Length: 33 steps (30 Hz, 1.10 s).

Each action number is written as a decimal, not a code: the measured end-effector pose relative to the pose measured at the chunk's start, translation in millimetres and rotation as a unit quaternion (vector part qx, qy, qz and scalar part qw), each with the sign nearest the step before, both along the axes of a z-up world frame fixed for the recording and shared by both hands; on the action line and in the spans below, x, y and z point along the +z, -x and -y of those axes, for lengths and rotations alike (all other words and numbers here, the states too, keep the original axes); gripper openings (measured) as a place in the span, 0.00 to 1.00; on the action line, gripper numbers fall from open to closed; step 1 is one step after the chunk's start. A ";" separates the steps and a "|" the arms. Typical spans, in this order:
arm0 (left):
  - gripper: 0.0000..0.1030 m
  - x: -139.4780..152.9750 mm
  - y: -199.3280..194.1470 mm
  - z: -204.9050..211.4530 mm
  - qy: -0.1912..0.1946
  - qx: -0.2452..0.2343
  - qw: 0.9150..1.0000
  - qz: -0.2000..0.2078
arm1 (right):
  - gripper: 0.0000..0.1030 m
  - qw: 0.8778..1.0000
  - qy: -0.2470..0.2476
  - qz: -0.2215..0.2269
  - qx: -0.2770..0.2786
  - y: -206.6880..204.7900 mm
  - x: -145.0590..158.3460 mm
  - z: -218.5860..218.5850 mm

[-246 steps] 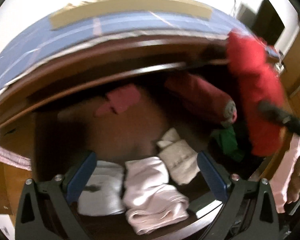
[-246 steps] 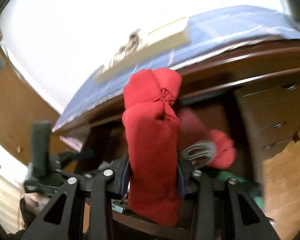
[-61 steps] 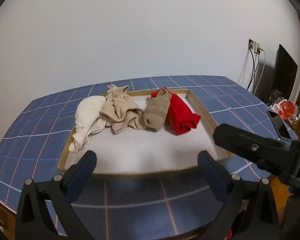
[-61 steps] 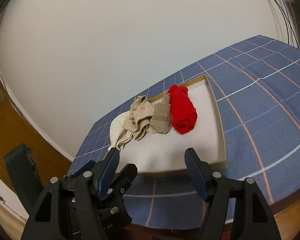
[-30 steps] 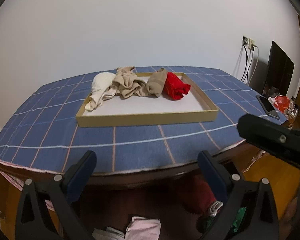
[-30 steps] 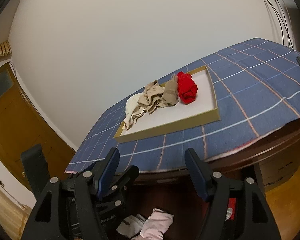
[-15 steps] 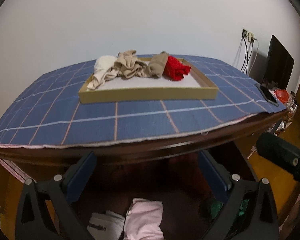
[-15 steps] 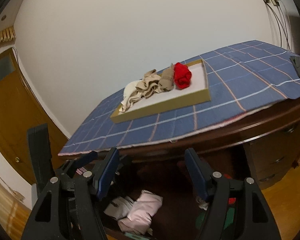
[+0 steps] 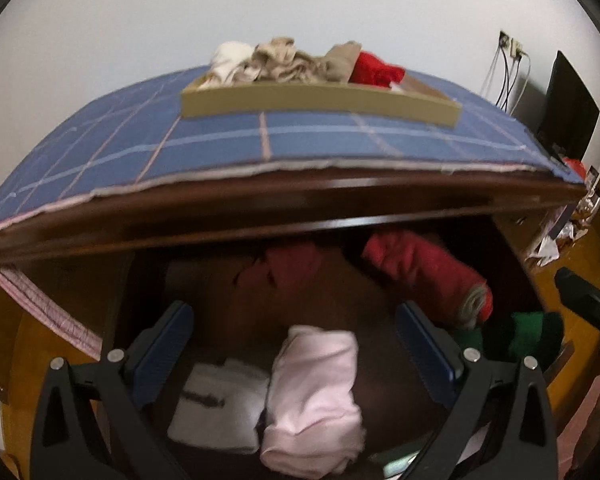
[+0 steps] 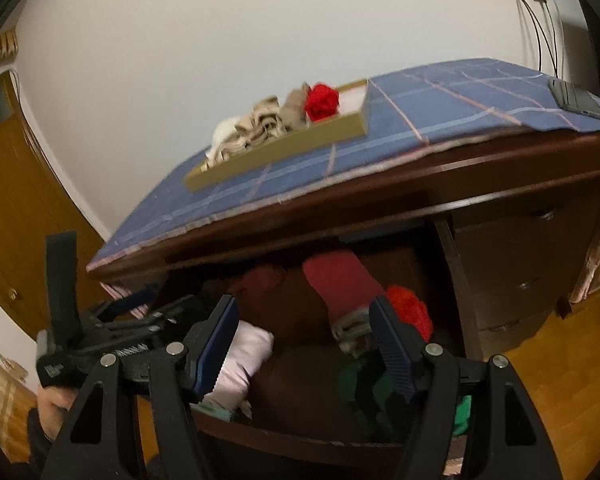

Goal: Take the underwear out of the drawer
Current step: 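Withdraw both tools from the tray down to the open drawer, then grasp pale pink underwear with left gripper while right gripper grasps dark red garment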

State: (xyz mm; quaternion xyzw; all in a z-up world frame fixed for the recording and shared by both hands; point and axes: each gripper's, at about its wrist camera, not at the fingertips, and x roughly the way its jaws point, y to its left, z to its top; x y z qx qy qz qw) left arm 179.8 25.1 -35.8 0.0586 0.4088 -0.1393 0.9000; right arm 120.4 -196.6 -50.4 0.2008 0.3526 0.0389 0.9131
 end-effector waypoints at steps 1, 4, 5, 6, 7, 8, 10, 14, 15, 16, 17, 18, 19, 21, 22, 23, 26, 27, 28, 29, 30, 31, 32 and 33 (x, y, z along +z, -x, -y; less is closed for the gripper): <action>0.99 -2.7 1.2 -4.7 -0.006 0.003 1.000 -0.002 | 0.68 1.000 0.006 -0.006 0.004 0.9 -2.7 -0.7; 0.99 -7.6 1.6 -18.8 -0.026 0.013 1.000 -0.006 | 0.68 0.999 0.026 -0.030 0.024 -6.1 -7.4 -3.9; 0.99 -8.7 0.2 -22.3 -0.030 0.014 0.999 -0.010 | 0.68 0.998 0.037 -0.039 0.031 -12.0 -8.1 -5.2; 0.99 -9.2 -1.2 -25.5 -0.033 0.014 0.999 -0.013 | 0.68 0.997 0.048 -0.051 0.038 -18.6 -9.1 -6.8; 0.99 -9.9 -2.9 -28.8 -0.037 0.015 0.999 -0.017 | 0.68 0.994 0.067 -0.070 0.049 -29.1 -11.9 -10.2; 0.99 -10.9 -4.5 -31.0 -0.041 0.012 0.999 -0.023 | 0.68 0.992 0.078 -0.082 0.059 -34.4 -14.4 -13.0; 0.99 -12.3 -7.1 -33.7 -0.046 0.008 0.998 -0.031 | 0.68 0.985 0.098 -0.112 0.086 -52.5 -24.2 -18.6; 0.99 -17.4 -6.0 -34.7 -0.051 -0.001 0.998 -0.041 | 0.68 0.978 0.106 -0.148 0.101 -77.6 -39.5 -19.8; 0.99 -19.1 -6.5 -33.7 -0.053 -0.004 0.997 -0.046 | 0.68 0.977 0.105 -0.157 0.104 -83.1 -42.0 -20.2; 0.99 -21.8 -6.6 -32.3 -0.057 -0.007 0.997 -0.053 | 0.68 0.975 0.107 -0.164 0.104 -89.6 -44.4 -20.7; 0.99 -23.9 -6.6 -30.9 -0.060 -0.011 0.997 -0.057 | 0.68 0.972 0.115 -0.175 0.103 -96.2 -47.2 -21.4; 0.99 -25.5 -6.8 -29.7 -0.063 -0.014 0.996 -0.060 | 0.68 0.968 0.123 -0.191 0.104 -102.6 -51.3 -22.2; 0.99 -26.8 -7.4 -28.5 -0.067 -0.017 0.996 -0.062 | 0.68 0.965 0.130 -0.205 0.104 -108.4 -55.7 -22.9; 0.99 -30.1 -7.6 -27.6 -0.072 -0.021 0.995 -0.069 | 0.68 0.961 0.138 -0.215 0.104 -115.4 -61.4 -24.5; 0.99 -31.3 -7.8 -27.8 -0.073 -0.022 0.994 -0.072 | 0.68 0.957 0.146 -0.224 0.110 -119.7 -65.6 -27.0; 0.99 -32.3 -8.1 -28.1 -0.072 -0.022 0.994 -0.077 | 0.68 0.951 0.156 -0.239 0.118 -124.3 -71.5 -30.0; 0.99 -31.8 -9.2 -29.5 -0.067 -0.024 0.994 -0.082 | 0.67 0.940 0.184 -0.260 0.122 -132.3 -84.3 -34.0; 0.99 -31.1 -9.4 -29.9 -0.067 -0.025 0.994 -0.082 | 0.63 0.936 0.196 -0.263 0.125 -133.3 -88.2 -35.4; 0.99 -30.5 -9.5 -30.4 -0.067 -0.026 0.994 -0.081 | 0.49 0.932 0.210 -0.266 0.128 -133.4 -91.5 -37.1; 0.99 -29.9 -10.0 -31.0 -0.068 -0.026 0.994 -0.080 | 0.48 0.929 0.216 -0.268 0.132 -132.9 -93.7 -38.2; 0.99 -30.1 -10.5 -31.3 -0.070 -0.025 0.994 -0.080 | 0.47 0.929 0.215 -0.269 0.137 -131.9 -95.0 -38.6; 0.99 -30.5 -11.6 -31.3 -0.071 -0.025 0.994 -0.081 | 0.45 0.929 0.216 -0.268 0.139 -130.9 -94.9 -38.5; 0.99 -31.3 -12.7 -31.1 -0.072 -0.025 0.994 -0.083 | 0.43 0.928 0.220 -0.267 0.142 -129.4 -94.3 -38.8; 0.99 -32.1 -13.7 -30.7 -0.072 -0.026 0.993 -0.086 | 0.41 0.927 0.222 -0.265 0.143 -127.6 -92.6 -38.8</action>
